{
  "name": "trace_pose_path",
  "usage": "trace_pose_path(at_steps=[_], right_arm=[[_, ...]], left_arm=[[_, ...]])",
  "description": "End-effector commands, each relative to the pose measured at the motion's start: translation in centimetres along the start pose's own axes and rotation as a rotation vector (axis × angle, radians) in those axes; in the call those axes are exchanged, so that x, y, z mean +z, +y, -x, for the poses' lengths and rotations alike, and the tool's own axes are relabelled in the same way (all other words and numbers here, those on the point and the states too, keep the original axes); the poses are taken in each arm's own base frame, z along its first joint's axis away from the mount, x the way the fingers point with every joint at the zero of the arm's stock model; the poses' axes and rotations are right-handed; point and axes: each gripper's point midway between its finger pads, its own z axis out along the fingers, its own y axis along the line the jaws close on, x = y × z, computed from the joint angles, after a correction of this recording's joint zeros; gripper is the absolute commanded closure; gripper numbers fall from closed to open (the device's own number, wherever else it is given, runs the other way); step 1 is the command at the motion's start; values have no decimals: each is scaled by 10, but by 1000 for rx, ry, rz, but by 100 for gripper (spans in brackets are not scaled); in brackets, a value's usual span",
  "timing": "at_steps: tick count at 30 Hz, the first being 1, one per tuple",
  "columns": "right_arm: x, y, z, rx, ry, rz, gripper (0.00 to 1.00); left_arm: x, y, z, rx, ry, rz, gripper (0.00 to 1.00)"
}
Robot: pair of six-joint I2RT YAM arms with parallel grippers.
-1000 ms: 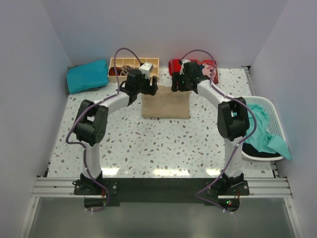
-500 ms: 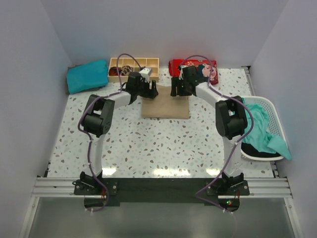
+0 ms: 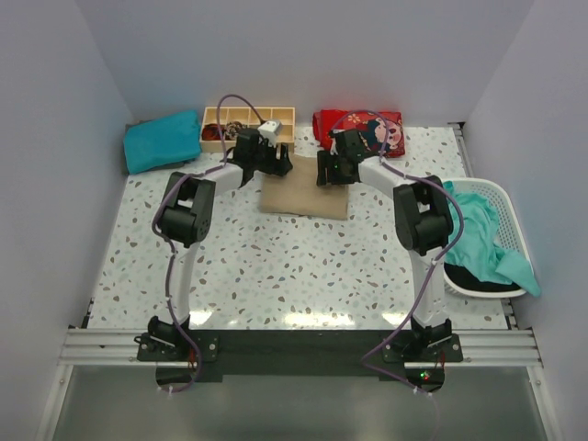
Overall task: Fold and stack the t-shirts
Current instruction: Fold the long partially folded tshirt into a neat square
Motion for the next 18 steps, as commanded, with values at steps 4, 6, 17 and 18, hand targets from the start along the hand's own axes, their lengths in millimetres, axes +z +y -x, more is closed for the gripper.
trace_pose_path(at_steps=[4, 6, 17, 18], right_arm=[[-4, -13, -9, -33, 14, -52, 35], [-14, -6, 1, -45, -24, -19, 35], [-85, -1, 47, -49, -192, -43, 31], [-85, -4, 43, -38, -181, -56, 31]], left_arm=[[-12, 14, 31, 46, -77, 6, 24], [-26, 5, 53, 54, -123, -11, 24], [-105, -6, 107, 13, -255, 106, 20], [-113, -8, 107, -1, -260, 116, 20]])
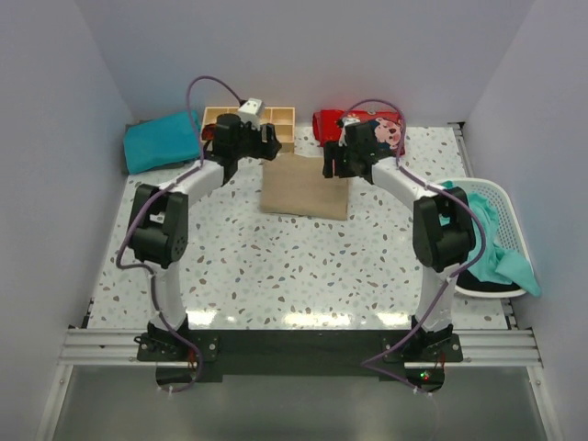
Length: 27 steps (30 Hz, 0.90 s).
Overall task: Fold and stack the t-shirts
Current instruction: Fold the long partially folded tshirt into a neat square, then put the neatly folded tshirt into the corner of the board with the left arm
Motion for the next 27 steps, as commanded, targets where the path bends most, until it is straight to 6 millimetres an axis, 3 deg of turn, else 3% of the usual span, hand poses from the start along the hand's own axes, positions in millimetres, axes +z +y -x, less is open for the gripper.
trace_pose_path(at_steps=[1, 3, 4, 9, 19, 20, 23, 25, 26, 27], right_arm=[[-23, -10, 13, 6, -45, -62, 31], [-22, -11, 3, 19, -22, -64, 31], [-24, -10, 1, 23, -19, -58, 31], [-25, -11, -17, 28, 13, -45, 31], [-27, -17, -39, 11, 53, -60, 31], [-27, -19, -41, 10, 58, -66, 32], [-23, -26, -46, 15, 71, -100, 32], [-22, -27, -46, 22, 70, -101, 31], [-21, -26, -47, 20, 74, -97, 31], [-21, -26, -47, 22, 74, -97, 31]], left_arm=[[-36, 4, 10, -68, -61, 76, 20], [-46, -2, -5, -90, -52, 55, 19], [-49, -2, -26, -109, -28, 52, 18], [-50, -10, -69, -143, 38, -14, 18], [-31, -11, -107, -236, 117, -96, 17], [-28, -11, -118, -249, 144, -104, 17], [-20, -19, -133, -287, 183, -162, 18], [-14, -31, -132, -322, 188, -245, 18], [-9, -33, -146, -350, 215, -269, 18], [-8, -45, -144, -362, 212, -347, 21]])
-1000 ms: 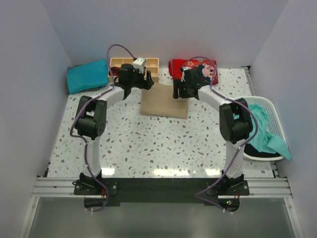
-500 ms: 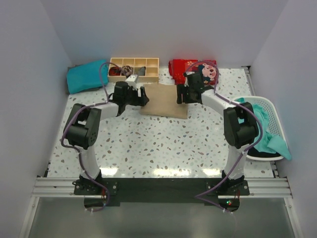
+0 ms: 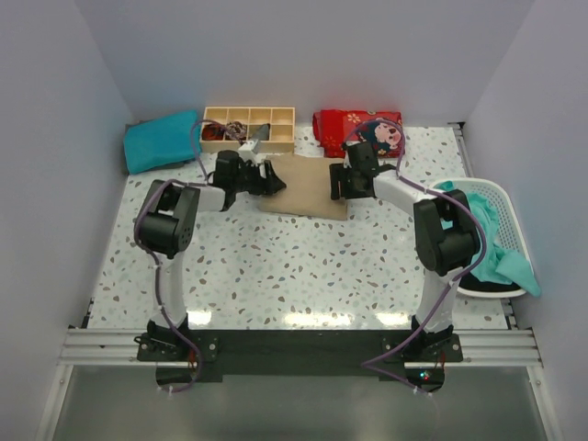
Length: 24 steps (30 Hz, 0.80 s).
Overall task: Fold and stack the t-shirts
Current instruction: Put the neatly folded tshirt into the corner of the board with the left arm
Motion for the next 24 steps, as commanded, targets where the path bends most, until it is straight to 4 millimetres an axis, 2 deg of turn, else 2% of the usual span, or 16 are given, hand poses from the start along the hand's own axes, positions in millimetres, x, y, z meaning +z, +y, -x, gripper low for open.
trace_pose_path(at_steps=[1, 2, 4, 5, 6, 8, 9, 10, 13, 17, 19, 20, 21, 22, 23, 24], right_arm=[[-13, -3, 18, 10, -55, -15, 32], [-12, -4, 18, 11, -52, -18, 32], [-12, -4, 17, 8, -45, -19, 32], [-12, -4, 17, 8, -45, -20, 32], [-12, -4, 17, 5, -45, -22, 32], [-12, -5, 17, 5, -44, -23, 32], [-12, -5, 17, 6, -44, -24, 32], [-12, -5, 16, 4, -42, -22, 32], [-13, -5, 16, 8, -41, -22, 32], [-18, -8, 16, 5, -49, -32, 32], [-20, -8, 17, 5, -54, -33, 32], [-21, -8, 17, 4, -55, -32, 32], [-21, -7, 16, 3, -54, -25, 32], [-20, -6, 16, 3, -51, -21, 32], [-20, -5, 16, 8, -52, -16, 32], [-19, -4, 16, 8, -52, -10, 32]], left_arm=[[20, -25, -20, -117, 78, -231, 24], [26, -24, -31, -141, 102, -254, 26], [29, -31, -29, -166, 109, -308, 40], [33, -31, -35, -177, 122, -314, 45], [36, -34, -32, -174, 118, -329, 59], [41, -37, -31, -179, 121, -342, 79], [44, -42, -22, -170, 111, -354, 94], [46, -44, -18, -171, 107, -363, 100], [46, -54, 7, -137, 76, -383, 100], [30, -63, 48, -43, 79, -318, 100], [16, -71, 87, 88, 25, -275, 100], [11, -63, 90, 99, 47, -202, 100], [5, -64, 110, 188, 11, -177, 100], [-6, -65, 120, 211, 11, -149, 100], [-13, -54, 125, 216, 24, -88, 100], [-20, -53, 143, 284, -3, -60, 100]])
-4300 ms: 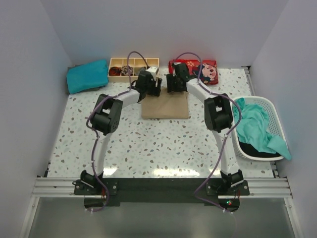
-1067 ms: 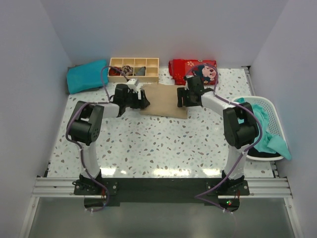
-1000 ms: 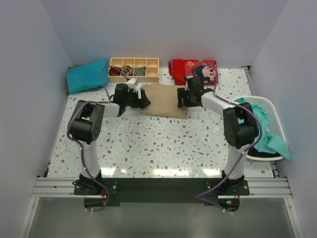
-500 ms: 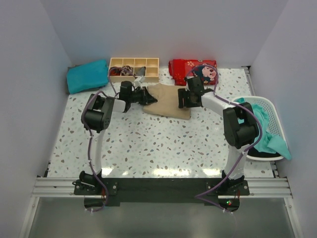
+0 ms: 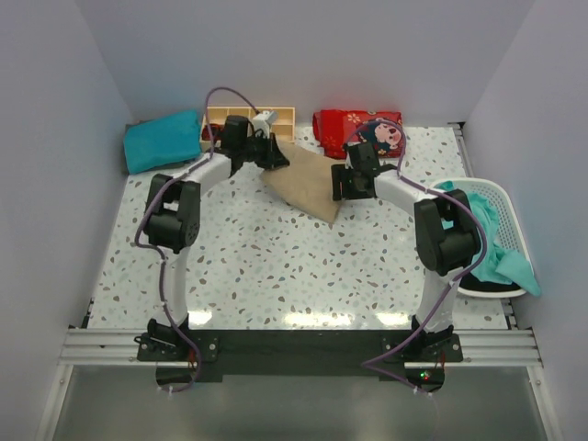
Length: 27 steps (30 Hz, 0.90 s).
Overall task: Fold and stack the t-shirts
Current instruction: Put the neatly folded tshirt into the corner of the board with the left arm
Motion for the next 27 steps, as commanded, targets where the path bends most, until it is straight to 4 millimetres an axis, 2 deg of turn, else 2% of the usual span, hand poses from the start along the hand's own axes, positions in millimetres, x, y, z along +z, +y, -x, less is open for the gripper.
trace_pose_path(at_steps=[1, 2, 4, 5, 6, 8, 9, 10, 11, 12, 13, 14, 15, 16, 17, 18, 19, 20, 22, 24, 27], right_arm=[[-19, 1, 19, 5, -61, 7, 32], [-20, 3, 19, 4, -63, 11, 32], [-20, 3, 20, 5, -63, 13, 32], [-20, 3, 21, 5, -64, 15, 32], [-20, 4, 21, 2, -64, 18, 32], [-21, 4, 22, 3, -65, 18, 32], [-21, 3, 21, 5, -63, 19, 32], [-21, 5, 22, 4, -65, 19, 32], [-21, 4, 21, 3, -63, 20, 32], [-21, 4, 20, 5, -61, 21, 32], [-21, 4, 21, 6, -63, 20, 32], [-20, 5, 21, 5, -60, 25, 32], [-19, 5, 19, 6, -54, 25, 32], [-19, 5, 20, 5, -54, 27, 32], [-16, 4, 19, 7, -50, 23, 32], [-15, 4, 18, 7, -48, 25, 32], [-14, 5, 18, 8, -48, 26, 32], [-10, 5, 16, 6, -37, 23, 32], [-6, 5, 17, 9, -31, 22, 32], [0, 9, 12, 15, -9, 40, 32], [5, 11, 10, 16, 5, 54, 32]], left_arm=[[-70, -22, 102, 306, -107, 181, 100], [-81, -10, 109, 320, -109, 256, 100], [-100, -6, 131, 413, -139, 320, 100], [-111, 7, 139, 426, -150, 382, 100], [-120, 8, 153, 462, -168, 406, 100], [-138, 28, 164, 465, -173, 466, 100], [-149, 30, 183, 495, -203, 496, 100], [-157, 49, 184, 485, -195, 532, 100], [-164, 58, 188, 484, -193, 562, 100], [-174, 61, 201, 508, -214, 580, 100], [-184, 82, 203, 497, -214, 614, 100], [-191, 91, 206, 497, -217, 633, 100], [-203, 96, 220, 519, -240, 660, 100], [-216, 124, 219, 496, -234, 703, 100], [-224, 135, 221, 490, -233, 724, 100], [-238, 139, 237, 504, -270, 747, 100], [-251, 164, 234, 479, -269, 778, 100], [-262, 169, 244, 489, -297, 787, 100], [-281, 193, 243, 466, -315, 821, 100], [-294, 205, 248, 468, -347, 849, 100], [-324, 230, 245, 444, -358, 943, 100]])
